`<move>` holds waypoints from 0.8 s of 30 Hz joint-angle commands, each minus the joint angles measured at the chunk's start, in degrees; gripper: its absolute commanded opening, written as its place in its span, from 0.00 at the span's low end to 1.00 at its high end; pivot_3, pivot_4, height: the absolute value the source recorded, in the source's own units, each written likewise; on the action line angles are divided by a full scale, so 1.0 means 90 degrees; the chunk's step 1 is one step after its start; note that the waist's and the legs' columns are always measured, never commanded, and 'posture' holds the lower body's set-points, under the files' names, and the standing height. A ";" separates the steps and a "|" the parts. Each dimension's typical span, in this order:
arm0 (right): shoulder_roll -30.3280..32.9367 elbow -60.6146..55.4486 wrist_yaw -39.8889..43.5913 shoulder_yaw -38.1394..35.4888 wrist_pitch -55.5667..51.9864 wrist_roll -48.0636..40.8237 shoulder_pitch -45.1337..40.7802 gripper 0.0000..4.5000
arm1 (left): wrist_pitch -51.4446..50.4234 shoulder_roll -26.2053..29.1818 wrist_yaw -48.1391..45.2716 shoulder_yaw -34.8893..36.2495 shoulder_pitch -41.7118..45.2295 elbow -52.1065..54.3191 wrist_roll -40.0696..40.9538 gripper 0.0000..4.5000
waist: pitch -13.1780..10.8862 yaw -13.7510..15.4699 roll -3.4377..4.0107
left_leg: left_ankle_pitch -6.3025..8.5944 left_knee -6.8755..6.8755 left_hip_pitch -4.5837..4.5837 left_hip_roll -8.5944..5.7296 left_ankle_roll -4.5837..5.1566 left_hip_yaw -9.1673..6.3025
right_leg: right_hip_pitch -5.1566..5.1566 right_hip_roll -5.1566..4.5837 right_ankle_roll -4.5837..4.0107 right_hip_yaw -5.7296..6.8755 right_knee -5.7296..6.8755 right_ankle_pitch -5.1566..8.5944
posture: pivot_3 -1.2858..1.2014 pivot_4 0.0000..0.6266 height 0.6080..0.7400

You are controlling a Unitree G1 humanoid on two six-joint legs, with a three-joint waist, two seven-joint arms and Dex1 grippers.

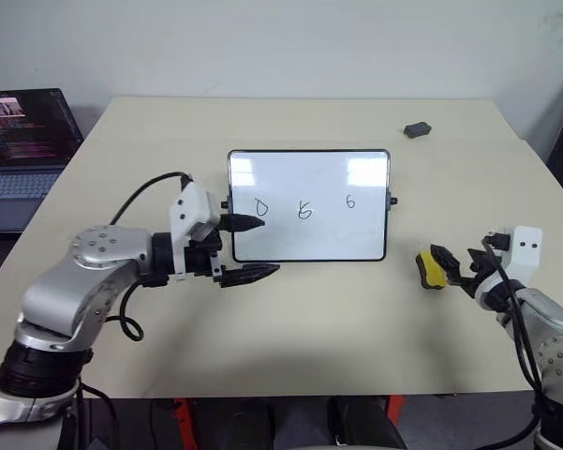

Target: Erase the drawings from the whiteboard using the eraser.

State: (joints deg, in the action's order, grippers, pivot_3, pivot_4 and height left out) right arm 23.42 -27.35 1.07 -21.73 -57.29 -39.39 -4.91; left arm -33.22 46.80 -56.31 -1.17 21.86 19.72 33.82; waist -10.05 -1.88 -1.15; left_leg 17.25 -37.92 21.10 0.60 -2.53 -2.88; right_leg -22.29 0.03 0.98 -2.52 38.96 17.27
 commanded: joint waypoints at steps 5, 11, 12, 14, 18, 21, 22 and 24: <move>-0.0035 -0.0196 -0.0220 0.0397 0.0177 0.0592 -0.0112 1.00 | 0.0172 -0.0119 -0.0141 -0.0147 0.0008 0.0231 -0.0200 1.00 | 0.0000 0.0006 -0.0001 | 0.0000 -0.0001 0.0003 -0.0004 0.0000 0.0001 | 0.0000 -0.0003 0.0003 0.0000 -0.0003 0.0002 | 0.52 0.24 1.00; -0.0006 -0.0133 -0.0082 0.0628 0.0329 0.1014 -0.0145 1.00 | 0.0177 -0.0038 -0.0304 -0.0253 -0.0087 0.0387 -0.0310 1.00 | 0.0000 0.0008 -0.0001 | 0.0000 -0.0001 0.0003 -0.0003 0.0000 -0.0002 | 0.0000 -0.0003 0.0004 0.0003 -0.0001 0.0002 | 0.52 0.24 1.00; -0.0018 -0.0113 -0.0050 0.0652 0.0341 0.1063 -0.0153 1.00 | 0.0174 -0.0044 -0.0315 -0.0262 -0.0094 0.0394 -0.0336 1.00 | 0.0000 0.0008 -0.0001 | 0.0000 -0.0001 0.0003 -0.0003 0.0000 -0.0002 | 0.0000 -0.0003 0.0004 0.0003 -0.0001 0.0002 | 0.52 0.24 1.00; -0.0050 -0.0019 -0.0003 0.0689 0.0382 0.1166 -0.0183 1.00 | 0.0173 -0.0068 -0.0321 -0.0294 -0.0110 0.0396 -0.0382 1.00 | 0.0000 0.0008 -0.0001 | 0.0000 -0.0002 0.0003 -0.0004 0.0000 -0.0001 | 0.0000 -0.0003 0.0004 0.0002 -0.0001 0.0002 | 0.52 0.24 1.00; -0.0101 0.0162 0.0124 0.0680 0.0424 0.1264 -0.0210 1.00 | 0.0164 -0.0102 -0.0358 -0.0324 -0.0135 0.0407 -0.0434 1.00 | 0.0000 0.0007 -0.0001 | 0.0000 -0.0002 0.0002 -0.0003 0.0000 -0.0002 | 0.0000 -0.0003 0.0003 0.0003 0.0000 0.0002 | 0.52 0.24 1.00; -0.0120 0.0335 0.0203 0.0650 0.0487 0.1331 -0.0222 1.00 | 0.0213 -0.0139 -0.0380 -0.0338 -0.0135 0.0329 -0.0488 1.00 | 0.0000 0.0007 -0.0001 | 0.0000 -0.0002 0.0003 -0.0003 0.0000 -0.0003 | 0.0000 -0.0003 0.0003 0.0003 0.0000 0.0002 | 0.52 0.24 1.00; -0.0139 0.0373 0.0217 0.0623 0.0500 0.1330 -0.0228 1.00 | 0.0222 -0.0144 -0.0383 -0.0336 -0.0141 0.0313 -0.0492 1.00 | 0.0000 0.0007 -0.0001 | 0.0000 -0.0002 0.0002 -0.0004 0.0000 -0.0002 | 0.0000 -0.0003 0.0003 0.0003 0.0000 0.0002 | 0.52 0.24 1.00; -0.0144 0.0429 0.0246 0.0597 0.0528 0.1349 -0.0240 1.00 | 0.0244 -0.0145 -0.0393 -0.0324 -0.0169 0.0296 -0.0502 1.00 | 0.0000 0.0007 -0.0001 | 0.0000 -0.0002 0.0002 -0.0004 0.0000 -0.0002 | 0.0000 -0.0003 0.0003 0.0003 0.0000 0.0002 | 0.52 0.24 1.00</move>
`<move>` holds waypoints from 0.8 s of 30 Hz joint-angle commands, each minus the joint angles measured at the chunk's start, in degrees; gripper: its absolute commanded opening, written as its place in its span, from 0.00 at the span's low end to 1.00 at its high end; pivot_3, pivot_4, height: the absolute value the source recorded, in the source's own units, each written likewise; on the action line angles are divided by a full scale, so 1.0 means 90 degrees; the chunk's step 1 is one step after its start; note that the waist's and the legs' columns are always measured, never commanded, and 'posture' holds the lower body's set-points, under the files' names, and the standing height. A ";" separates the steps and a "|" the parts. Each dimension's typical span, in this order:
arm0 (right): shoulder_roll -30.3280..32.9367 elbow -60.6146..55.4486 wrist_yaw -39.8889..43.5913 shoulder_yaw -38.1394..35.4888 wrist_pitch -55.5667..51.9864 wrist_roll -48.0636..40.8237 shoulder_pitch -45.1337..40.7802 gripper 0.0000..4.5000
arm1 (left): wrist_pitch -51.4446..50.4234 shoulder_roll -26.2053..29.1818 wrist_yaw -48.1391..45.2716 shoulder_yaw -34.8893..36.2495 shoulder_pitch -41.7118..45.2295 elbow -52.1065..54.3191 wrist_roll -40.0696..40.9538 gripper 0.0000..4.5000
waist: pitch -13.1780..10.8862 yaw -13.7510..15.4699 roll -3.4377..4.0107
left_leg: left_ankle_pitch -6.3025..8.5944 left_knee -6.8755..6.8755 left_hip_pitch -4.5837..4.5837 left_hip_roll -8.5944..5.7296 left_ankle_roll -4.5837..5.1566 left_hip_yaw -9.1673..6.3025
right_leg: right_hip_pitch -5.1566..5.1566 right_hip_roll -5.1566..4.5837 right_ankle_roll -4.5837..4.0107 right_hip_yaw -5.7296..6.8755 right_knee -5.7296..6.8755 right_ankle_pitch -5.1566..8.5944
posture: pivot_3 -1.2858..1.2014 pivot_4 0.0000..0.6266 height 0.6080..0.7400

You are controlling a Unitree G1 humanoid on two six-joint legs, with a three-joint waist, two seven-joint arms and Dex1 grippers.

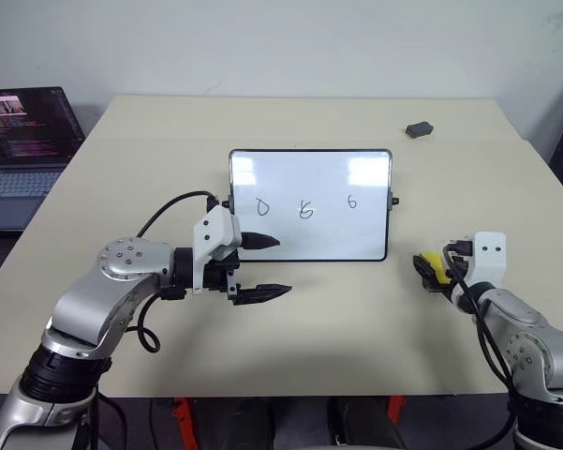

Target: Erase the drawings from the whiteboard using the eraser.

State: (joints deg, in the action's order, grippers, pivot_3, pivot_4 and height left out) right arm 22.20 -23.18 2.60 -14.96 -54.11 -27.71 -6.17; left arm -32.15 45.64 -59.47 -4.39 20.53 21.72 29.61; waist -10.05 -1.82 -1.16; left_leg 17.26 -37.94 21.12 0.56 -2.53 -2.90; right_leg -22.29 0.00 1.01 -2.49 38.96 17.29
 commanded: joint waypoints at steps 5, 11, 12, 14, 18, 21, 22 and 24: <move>0.0037 0.0081 0.0172 -0.0159 0.0189 0.0126 -0.0134 1.00 | 0.0144 -0.0017 -0.0057 0.0078 -0.0090 0.0056 -0.0076 1.00 | 0.0000 0.0000 0.0000 | 0.0000 0.0000 0.0000 0.0001 0.0000 0.0000 | 0.0000 0.0000 0.0000 0.0000 0.0000 0.0000 | 0.52 0.24 1.00; -0.0003 0.0117 0.0246 -0.0075 0.0117 0.0182 -0.0107 0.71 | 0.0105 -0.0003 -0.0039 0.0107 -0.0174 0.0114 -0.0067 1.00 | 0.0000 -0.0001 0.0000 | 0.0000 0.0000 0.0000 0.0001 0.0000 -0.0001 | 0.0000 0.0000 0.0000 0.0001 0.0001 0.0000 | 0.52 0.24 1.00; -0.0011 0.0116 0.0260 -0.0058 0.0111 0.0190 -0.0102 0.65 | 0.0100 0.0001 -0.0038 0.0113 -0.0187 0.0121 -0.0062 1.00 | 0.0000 -0.0001 0.0000 | 0.0000 0.0000 0.0000 0.0001 0.0000 -0.0001 | 0.0000 0.0000 0.0000 0.0001 0.0001 0.0000 | 0.52 0.24 1.00; -0.0032 0.0117 0.0276 -0.0028 0.0110 0.0228 -0.0109 0.48 | 0.0088 0.0011 -0.0030 0.0123 -0.0206 0.0132 -0.0061 1.00 | 0.0000 -0.0001 0.0000 | 0.0000 0.0000 0.0000 0.0001 0.0000 -0.0001 | 0.0000 0.0000 0.0000 0.0000 0.0001 0.0000 | 0.52 0.24 1.00; -0.0031 0.0122 0.0322 0.0008 0.0091 0.0252 -0.0124 0.25 | 0.0048 0.0026 0.0002 0.0140 -0.0231 0.0161 -0.0054 1.00 | 0.0000 -0.0001 0.0000 | 0.0000 -0.0001 -0.0001 0.0001 0.0000 -0.0001 | 0.0000 0.0000 0.0000 0.0000 0.0001 0.0000 | 0.52 0.24 1.00; -0.0026 0.0118 0.0345 0.0000 0.0092 0.0248 -0.0126 0.25 | -0.0040 0.0013 0.0172 0.0223 -0.0272 0.0188 -0.0062 1.00 | 0.0000 -0.0001 0.0000 | 0.0000 -0.0001 -0.0001 0.0001 0.0000 -0.0001 | 0.0000 0.0000 0.0000 0.0001 0.0002 0.0000 | 0.52 0.24 1.00; -0.0020 0.0112 0.0361 -0.0006 0.0104 0.0246 -0.0125 0.25 | -0.0064 0.0007 0.0264 0.0274 -0.0294 0.0194 -0.0078 1.00 | 0.0000 -0.0001 0.0000 | 0.0000 -0.0001 -0.0001 0.0001 0.0000 -0.0001 | 0.0000 0.0000 0.0000 0.0001 0.0002 0.0000 | 0.52 0.24 1.00; -0.0003 0.0083 0.0410 -0.0030 0.0145 0.0233 -0.0119 0.25 | -0.0117 -0.0002 0.0536 0.0436 -0.0361 0.0213 -0.0125 1.00 | 0.0000 -0.0002 0.0000 | 0.0000 -0.0001 -0.0001 0.0002 0.0000 -0.0001 | 0.0000 0.0000 0.0000 0.0000 0.0002 0.0000 | 0.52 0.24 1.00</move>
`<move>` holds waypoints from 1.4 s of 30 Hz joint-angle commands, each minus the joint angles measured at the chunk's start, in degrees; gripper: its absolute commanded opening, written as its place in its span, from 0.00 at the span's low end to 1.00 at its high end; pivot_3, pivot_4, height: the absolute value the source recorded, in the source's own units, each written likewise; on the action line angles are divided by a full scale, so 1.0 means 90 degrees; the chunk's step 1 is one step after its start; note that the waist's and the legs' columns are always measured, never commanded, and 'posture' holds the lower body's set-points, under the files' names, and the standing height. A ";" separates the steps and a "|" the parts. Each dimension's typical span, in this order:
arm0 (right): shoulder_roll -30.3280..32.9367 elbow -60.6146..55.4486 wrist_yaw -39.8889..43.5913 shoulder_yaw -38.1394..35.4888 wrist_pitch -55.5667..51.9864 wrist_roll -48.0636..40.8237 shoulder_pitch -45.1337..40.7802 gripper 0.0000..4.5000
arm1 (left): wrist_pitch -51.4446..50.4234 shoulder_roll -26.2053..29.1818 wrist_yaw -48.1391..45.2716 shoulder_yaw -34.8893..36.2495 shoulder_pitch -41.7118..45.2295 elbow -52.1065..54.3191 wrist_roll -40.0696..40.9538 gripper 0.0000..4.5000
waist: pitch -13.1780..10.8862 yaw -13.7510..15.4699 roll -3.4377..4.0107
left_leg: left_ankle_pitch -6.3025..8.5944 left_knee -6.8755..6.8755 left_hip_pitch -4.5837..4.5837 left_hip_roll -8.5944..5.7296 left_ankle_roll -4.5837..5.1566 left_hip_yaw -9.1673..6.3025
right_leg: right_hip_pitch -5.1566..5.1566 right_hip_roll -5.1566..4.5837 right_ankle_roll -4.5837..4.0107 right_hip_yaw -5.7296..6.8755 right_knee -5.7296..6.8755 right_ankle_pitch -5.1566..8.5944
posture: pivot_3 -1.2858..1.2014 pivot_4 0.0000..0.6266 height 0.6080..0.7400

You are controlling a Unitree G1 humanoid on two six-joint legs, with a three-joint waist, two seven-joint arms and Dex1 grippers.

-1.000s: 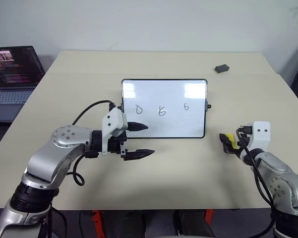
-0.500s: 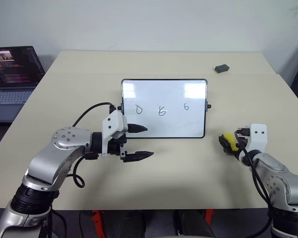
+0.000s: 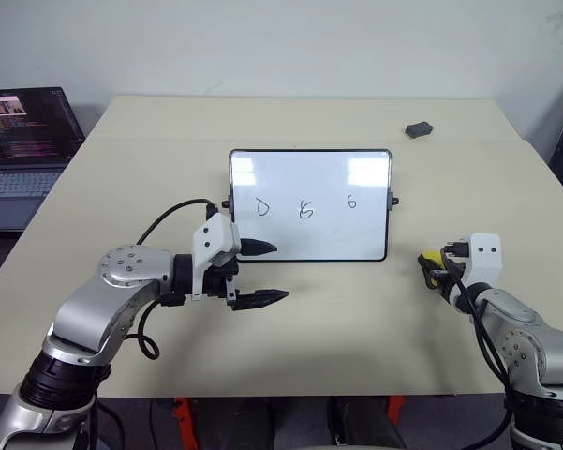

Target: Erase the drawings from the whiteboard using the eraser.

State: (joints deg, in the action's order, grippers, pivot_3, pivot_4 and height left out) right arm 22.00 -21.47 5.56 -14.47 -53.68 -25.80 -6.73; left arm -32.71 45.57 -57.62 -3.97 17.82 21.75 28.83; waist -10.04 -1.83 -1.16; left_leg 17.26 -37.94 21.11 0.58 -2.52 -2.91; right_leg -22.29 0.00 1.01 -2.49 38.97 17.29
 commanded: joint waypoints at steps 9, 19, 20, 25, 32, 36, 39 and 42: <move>0.0303 -0.0120 0.0803 -0.0048 0.0723 0.0090 0.0177 0.25 | -0.0683 -0.0069 0.1674 0.1082 -0.0437 0.0683 -0.0127 1.00 | 0.0000 0.0005 0.0000 | 0.0000 -0.0001 0.0001 -0.0001 0.0000 -0.0002 | 0.0000 -0.0003 0.0000 0.0001 0.0000 0.0000 | 0.52 0.24 1.00; 0.1359 -0.0872 0.3099 0.0581 0.2012 -0.0245 0.0658 0.25 | -0.1099 0.0124 0.2559 0.1713 -0.0814 0.0873 -0.0518 1.00 | -0.0001 -0.0014 -0.0001 | 0.0000 -0.0001 -0.0010 0.0001 0.0000 0.0000 | 0.0006 -0.0003 0.0001 0.0002 0.0003 0.0000 | 0.52 0.24 1.00; 0.1381 -0.1043 0.3284 0.0663 0.1987 -0.0420 0.0490 0.25 | -0.1116 0.0093 0.2653 0.1750 -0.0823 0.0859 -0.0551 1.00 | -0.0002 -0.0018 -0.0001 | 0.0000 -0.0001 -0.0012 0.0001 0.0000 0.0002 | 0.0006 -0.0003 0.0001 0.0000 0.0005 0.0000 | 0.52 0.24 1.00; 0.1400 -0.1370 0.3631 0.1372 0.1847 -0.0520 -0.0615 0.25 | -0.1219 0.0022 0.2889 0.1785 -0.0768 0.0734 -0.0609 1.00 | -0.0005 0.0005 -0.0012 | 0.0000 -0.0006 -0.0016 0.0001 -0.0001 -0.0007 | 0.0013 -0.0002 0.0001 0.0007 0.0006 -0.0001 | 0.52 0.24 1.00; 0.0700 0.0127 0.2998 0.2957 0.3160 0.1485 -0.2458 0.25 | -0.1195 0.0124 0.2641 0.1873 -0.0681 0.0273 -0.0490 1.00 | -0.0006 0.0007 -0.0018 | 0.0000 -0.0005 -0.0010 0.0000 -0.0001 -0.0009 | 0.0007 -0.0007 0.0000 0.0012 0.0001 -0.0001 | 0.52 0.24 1.00; 0.0132 0.1265 0.2784 0.3809 0.3867 0.2603 -0.3430 0.25 | -0.0969 0.0271 0.2238 0.1882 -0.0630 -0.0270 -0.0502 1.00 | -0.0006 -0.0011 -0.0017 | -0.0001 -0.0004 -0.0012 0.0001 -0.0003 -0.0003 | -0.0001 -0.0007 -0.0003 0.0011 0.0008 -0.0002 | 0.52 0.24 1.00; -0.0498 0.1996 0.2825 0.4278 0.4034 0.3010 -0.4202 0.25 | -0.0641 0.0450 0.1907 0.1708 -0.0538 -0.0598 -0.0678 1.00 | -0.0007 -0.0016 -0.0018 | -0.0001 0.0000 -0.0002 0.0005 -0.0006 -0.0005 | -0.0011 -0.0007 -0.0008 0.0016 0.0005 0.0000 | 0.52 0.24 1.00; -0.1059 0.2638 0.2855 0.4503 0.4097 0.3247 -0.4758 0.25 | -0.0521 0.0474 0.1687 0.1557 -0.0455 -0.0611 -0.0676 1.00 | 0.0002 -0.0009 -0.0023 | -0.0002 -0.0008 0.0044 0.0004 -0.0009 -0.0006 | -0.0060 -0.0009 -0.0009 0.0017 0.0013 -0.0001 | 0.52 0.24 1.00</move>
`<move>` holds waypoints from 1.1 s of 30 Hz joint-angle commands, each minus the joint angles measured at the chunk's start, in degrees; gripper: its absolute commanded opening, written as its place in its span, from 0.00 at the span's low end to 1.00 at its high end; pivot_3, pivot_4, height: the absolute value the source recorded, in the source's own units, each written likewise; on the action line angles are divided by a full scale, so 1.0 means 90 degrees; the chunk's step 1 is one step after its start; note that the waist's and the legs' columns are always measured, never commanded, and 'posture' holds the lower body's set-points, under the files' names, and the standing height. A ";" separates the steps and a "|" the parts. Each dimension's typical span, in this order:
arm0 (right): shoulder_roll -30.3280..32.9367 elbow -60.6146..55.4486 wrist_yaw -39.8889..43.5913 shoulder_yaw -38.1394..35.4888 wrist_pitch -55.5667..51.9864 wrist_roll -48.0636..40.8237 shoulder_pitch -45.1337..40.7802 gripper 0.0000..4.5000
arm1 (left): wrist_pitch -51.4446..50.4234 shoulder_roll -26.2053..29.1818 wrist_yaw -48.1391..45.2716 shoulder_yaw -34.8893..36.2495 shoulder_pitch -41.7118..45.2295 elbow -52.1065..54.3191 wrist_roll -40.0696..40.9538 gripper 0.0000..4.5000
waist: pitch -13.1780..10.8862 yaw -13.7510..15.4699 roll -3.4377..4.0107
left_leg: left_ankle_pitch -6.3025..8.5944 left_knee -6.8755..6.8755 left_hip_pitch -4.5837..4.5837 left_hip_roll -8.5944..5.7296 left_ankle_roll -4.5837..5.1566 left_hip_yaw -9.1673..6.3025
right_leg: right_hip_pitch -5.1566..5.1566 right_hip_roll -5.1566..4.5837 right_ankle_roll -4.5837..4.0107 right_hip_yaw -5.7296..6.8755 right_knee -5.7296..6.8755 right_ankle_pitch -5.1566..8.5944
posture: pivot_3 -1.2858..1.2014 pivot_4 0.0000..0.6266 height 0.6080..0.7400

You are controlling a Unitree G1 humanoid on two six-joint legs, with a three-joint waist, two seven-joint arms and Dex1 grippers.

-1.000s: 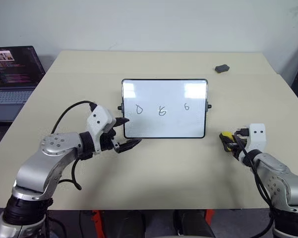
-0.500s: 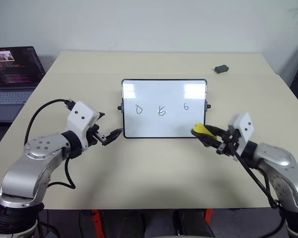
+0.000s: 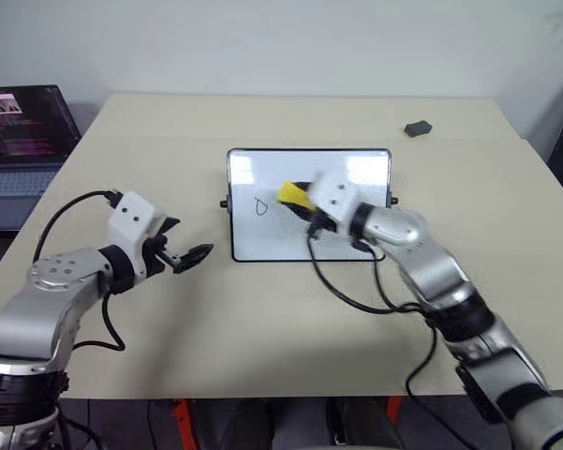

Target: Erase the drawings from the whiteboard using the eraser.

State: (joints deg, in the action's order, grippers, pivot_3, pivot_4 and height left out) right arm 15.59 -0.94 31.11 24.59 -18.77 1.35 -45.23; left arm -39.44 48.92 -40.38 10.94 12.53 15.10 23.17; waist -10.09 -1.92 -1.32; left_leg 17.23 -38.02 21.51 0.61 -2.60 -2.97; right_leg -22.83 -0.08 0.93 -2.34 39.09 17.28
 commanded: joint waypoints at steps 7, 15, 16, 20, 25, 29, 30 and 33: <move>-0.1084 0.2385 -0.0274 0.0072 0.0903 0.0679 -0.1363 0.25 | 0.0391 0.0089 -0.0518 -0.0235 0.0183 0.0141 -0.0041 1.00 | 0.0012 0.0011 -0.0015 | -0.0013 -0.0012 0.0063 -0.0009 -0.0023 0.0002 | -0.0058 -0.0015 -0.0001 0.0004 0.0005 -0.0003 | 0.52 0.24 1.00; -0.1148 0.4208 -0.0493 -0.0197 0.1764 0.0897 -0.1677 0.25 | 0.0616 0.0107 -0.0862 -0.0163 0.0079 0.0197 0.0017 1.00 | 0.0013 -0.0034 -0.0015 | -0.0012 -0.0009 0.0061 -0.0007 -0.0021 0.0005 | -0.0060 -0.0014 -0.0001 0.0004 0.0015 -0.0003 | 0.52 0.24 1.00; -0.1161 0.4331 -0.0435 -0.0184 0.1802 0.0905 -0.1645 0.25 | 0.0624 0.0098 -0.0877 -0.0160 0.0071 0.0211 0.0021 1.00 | 0.0013 -0.0047 -0.0016 | -0.0012 -0.0010 0.0059 -0.0006 -0.0020 0.0005 | -0.0060 -0.0014 -0.0001 0.0004 0.0020 -0.0003 | 0.52 0.24 1.00; -0.1072 0.4514 0.0078 0.0154 0.1817 0.1118 -0.1314 0.25 | 0.0646 0.0083 -0.0897 -0.0143 0.0070 0.0222 0.0009 1.00 | 0.0015 -0.0044 -0.0018 | 0.0000 -0.0022 0.0045 -0.0007 0.0002 0.0005 | -0.0059 -0.0014 -0.0001 0.0003 0.0056 -0.0002 | 0.52 0.24 1.00; -0.0974 0.4390 0.0550 0.0392 0.1711 0.1365 -0.1002 0.25 | 0.0669 0.0093 -0.0904 -0.0111 0.0039 0.0195 -0.0002 1.00 | 0.0018 -0.0052 -0.0018 | 0.0000 -0.0054 0.0019 -0.0007 0.0004 0.0005 | -0.0043 -0.0012 -0.0002 0.0001 0.0101 -0.0002 | 0.52 0.24 1.00; -0.0903 0.4222 0.0693 0.0554 0.1690 0.1634 -0.0894 0.25 | 0.0700 0.0123 -0.0929 -0.0081 -0.0010 0.0145 -0.0019 1.00 | 0.0017 -0.0051 -0.0017 | -0.0001 -0.0084 0.0003 -0.0008 0.0005 -0.0001 | -0.0025 -0.0008 -0.0013 0.0004 0.0125 -0.0010 | 0.52 0.24 1.00; -0.0936 0.4183 0.0576 0.0448 0.1724 0.1623 -0.0996 0.25 | 0.0707 0.0124 -0.0931 -0.0076 -0.0018 0.0132 -0.0021 1.00 | 0.0017 -0.0051 -0.0017 | -0.0001 -0.0086 -0.0003 -0.0009 0.0005 0.0000 | -0.0020 -0.0008 -0.0014 0.0003 0.0127 -0.0012 | 0.52 0.24 1.00; -0.1028 0.4000 0.0308 0.0097 0.1850 0.1503 -0.1246 0.25 | 0.0711 0.0117 -0.0929 -0.0075 -0.0044 0.0135 -0.0020 1.00 | 0.0007 -0.0035 -0.0013 | -0.0002 -0.0087 -0.0040 -0.0008 0.0006 -0.0008 | 0.0023 -0.0007 -0.0016 0.0010 0.0129 -0.0014 | 0.52 0.24 1.00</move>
State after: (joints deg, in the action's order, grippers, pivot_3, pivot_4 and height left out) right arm 5.94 35.50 36.19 28.47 -1.61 14.66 -54.52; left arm -34.32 49.04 -48.42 8.31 11.81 15.25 22.98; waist -10.03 -2.24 -1.44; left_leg 17.22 -38.79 21.01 0.54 -2.55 -3.05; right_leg -22.48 -0.13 0.78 -2.23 40.23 17.16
